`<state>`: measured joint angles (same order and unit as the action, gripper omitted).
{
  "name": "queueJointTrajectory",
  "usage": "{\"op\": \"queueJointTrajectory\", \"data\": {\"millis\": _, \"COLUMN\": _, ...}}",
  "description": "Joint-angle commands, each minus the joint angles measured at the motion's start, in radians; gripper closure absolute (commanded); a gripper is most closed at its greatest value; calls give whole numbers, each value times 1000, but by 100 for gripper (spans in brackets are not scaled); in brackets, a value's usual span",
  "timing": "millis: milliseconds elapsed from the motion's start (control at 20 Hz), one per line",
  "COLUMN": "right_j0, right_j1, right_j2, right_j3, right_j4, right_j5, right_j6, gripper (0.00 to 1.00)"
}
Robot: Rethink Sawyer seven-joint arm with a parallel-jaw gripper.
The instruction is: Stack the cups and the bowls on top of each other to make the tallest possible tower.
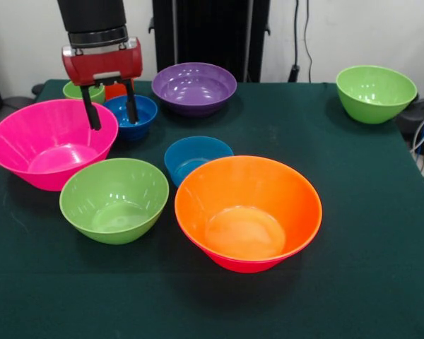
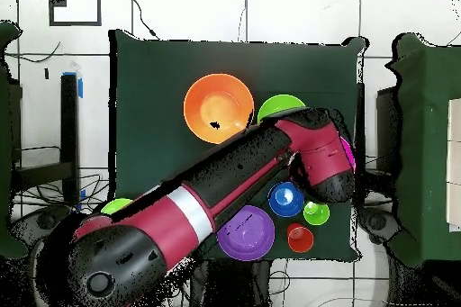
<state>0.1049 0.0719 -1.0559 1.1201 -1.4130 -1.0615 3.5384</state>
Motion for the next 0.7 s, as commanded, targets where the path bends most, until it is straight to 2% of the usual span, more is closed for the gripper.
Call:
{"op": "queueJointTrajectory", "data": {"millis": 50, "right_j0": 40, "right_j1": 47, "right_j2": 229, "right_j3": -9, "right_j4": 41, "right_j5": 60, "right_j6": -261, "gripper": 0}}
{"op": "queueJointTrajectory", "data": {"millis": 700, "right_j0": 8, "right_j1": 45, "right_j2": 254, "right_j3": -38, "right_j4": 114, "right_j5": 137, "right_j6": -317, "gripper": 0}}
